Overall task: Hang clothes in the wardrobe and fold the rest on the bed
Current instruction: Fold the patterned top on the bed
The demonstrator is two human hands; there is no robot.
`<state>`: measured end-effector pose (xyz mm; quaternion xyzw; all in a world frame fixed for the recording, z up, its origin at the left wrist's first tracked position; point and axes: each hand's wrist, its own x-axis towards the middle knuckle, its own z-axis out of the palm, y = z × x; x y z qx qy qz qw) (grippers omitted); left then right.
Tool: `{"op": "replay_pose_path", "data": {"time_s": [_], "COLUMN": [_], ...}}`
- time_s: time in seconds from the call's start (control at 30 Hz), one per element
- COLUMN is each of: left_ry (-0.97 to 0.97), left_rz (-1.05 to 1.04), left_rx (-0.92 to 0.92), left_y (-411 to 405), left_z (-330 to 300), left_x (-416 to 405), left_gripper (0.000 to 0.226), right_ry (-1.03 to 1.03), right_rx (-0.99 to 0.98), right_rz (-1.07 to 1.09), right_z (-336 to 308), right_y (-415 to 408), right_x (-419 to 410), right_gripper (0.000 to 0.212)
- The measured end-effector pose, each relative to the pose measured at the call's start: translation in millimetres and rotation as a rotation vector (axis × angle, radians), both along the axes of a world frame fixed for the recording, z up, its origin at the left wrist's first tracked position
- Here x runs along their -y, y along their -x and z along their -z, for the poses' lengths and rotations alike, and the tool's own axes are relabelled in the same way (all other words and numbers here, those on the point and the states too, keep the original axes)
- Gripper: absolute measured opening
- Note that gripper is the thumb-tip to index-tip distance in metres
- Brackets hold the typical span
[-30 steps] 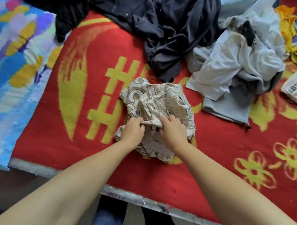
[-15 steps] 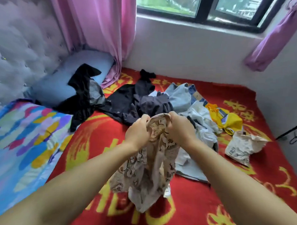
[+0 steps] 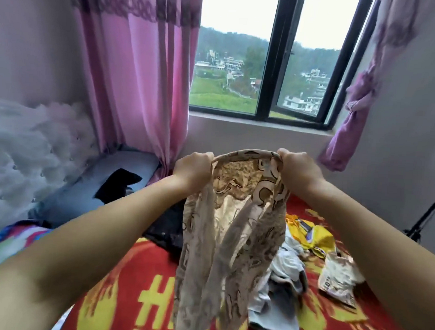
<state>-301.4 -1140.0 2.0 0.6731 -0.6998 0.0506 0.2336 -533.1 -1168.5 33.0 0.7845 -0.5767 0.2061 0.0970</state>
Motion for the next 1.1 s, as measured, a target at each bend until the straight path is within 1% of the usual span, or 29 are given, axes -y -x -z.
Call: {"op": "replay_pose_path", "data": {"time_s": [0.03,0.07,0.1,0.13,0.17,0.2,0.23,0.3,0.37,0.43,0.5,0.53,0.57,0.6,0.67,0.73,0.77,0.8,0.83,0.87,0.9,0.97,1.0,1.03,1.1], "left_ry": [-0.019,-0.06,-0.11,-0.163,-0.213,-0.261,-0.305,-0.376,-0.432,-0.489,-0.542,-0.553,-0.537,-0.476,-0.247,-0.022,0.052,0.102,0.141,0.181,0.222,0.296,0.323,0.344,0.365], "left_rz": [0.029,0.069,0.112,0.137,0.131,0.104,0.079,0.085,0.154,0.26,0.4,0.45,0.463,0.435,0.32,0.224,0.195,0.169,0.14,0.116,0.11,0.179,0.246,0.307,0.354], "left_rx": [-0.08,-0.209,-0.373,-0.544,-0.702,-0.84,-0.955,-1.119,-1.236,-1.309,-1.311,-1.263,-1.152,-0.992,-0.691,-0.486,-0.411,-0.334,-0.249,-0.186,-0.17,-0.232,-0.282,-0.329,-0.391], "left_y": [2.9,5.2,7.3,9.2,10.7,12.0,12.6,12.0,7.5,-1.3,-11.7,-16.0,-19.3,-20.7,-20.7,-19.6,-20.5,-22.1,-23.9,-25.2,-26.7,-27.2,-26.9,-27.0,-28.1], "left_z": [-11.2,-21.7,-31.5,-39.3,-44.6,-48.1,-51.0,-54.2,-57.4,-62.8,-67.6,-69.5,-70.3,-70.8,-70.0,-70.3,-71.0,-72.4,-74.8,-77.2,-78.9,-82.1,-82.3,-81.9,-80.9], "left_x": [0.1,-0.1,-0.1,0.5,0.4,-1.0,-3.1,-6.5,-8.7,-10.8,-13.7,-15.6,-17.5,-19.9,-22.1,-25.4,-27.5,-30.2,-32.3,-34.4,-35.9,-41.2,-44.0,-46.3,-50.0], "left_gripper": [0.016,0.017,0.021,0.024,0.027,0.027,0.027,0.026,0.022,0.014,0.005,0.005,0.005,0.006,0.012,0.019,0.022,0.025,0.028,0.03,0.031,0.033,0.032,0.029,0.021], "right_ry": [-0.027,-0.09,-0.196,-0.328,-0.459,-0.564,-0.622,-0.665,-0.682,-0.676,-0.686,-0.693,-0.691,-0.653,-0.428,-0.161,-0.04,0.057,0.109,0.099,0.027,-0.229,-0.35,-0.427,-0.446], "right_rx": [0.022,0.042,0.097,0.205,0.361,0.538,0.69,0.894,0.992,1.076,1.136,1.133,1.089,0.992,0.702,0.436,0.335,0.274,0.263,0.321,0.453,0.785,0.914,1.001,1.085], "right_rz": [0.027,0.06,0.081,0.074,0.054,0.037,0.026,0.013,-0.01,-0.068,-0.21,-0.3,-0.373,-0.41,-0.35,-0.252,-0.215,-0.188,-0.173,-0.178,-0.218,-0.338,-0.381,-0.41,-0.439], "right_z": [-6.2,-11.4,-15.1,-17.3,-18.1,-19.2,-22.2,-27.9,-32.7,-36.3,-38.4,-39.6,-40.6,-41.3,-42.5,-42.9,-42.7,-42.6,-42.1,-42.6,-43.6,-45.8,-45.0,-43.8,-39.7], "right_y": [1.4,2.4,2.1,1.4,-0.4,-2.6,-5.1,-9.8,-14.1,-14.4,-9.6,-6.3,-3.4,-1.7,-2.7,-8.3,-11.2,-13.0,-13.9,-13.8,-13.6,-17.4,-21.0,-25.2,-31.8], "right_x": [1.8,2.8,3.7,4.4,4.5,3.1,1.2,-1.8,-2.9,-2.0,-2.7,-4.1,-5.4,-6.9,-8.9,-10.1,-10.8,-11.6,-11.5,-11.2,-10.7,-13.1,-14.3,-15.1,-14.9], "right_gripper": [0.015,0.015,0.015,0.015,0.017,0.02,0.022,0.023,0.021,0.019,0.012,0.008,0.007,0.006,0.005,0.011,0.013,0.014,0.015,0.014,0.012,0.018,0.019,0.02,0.025]}}
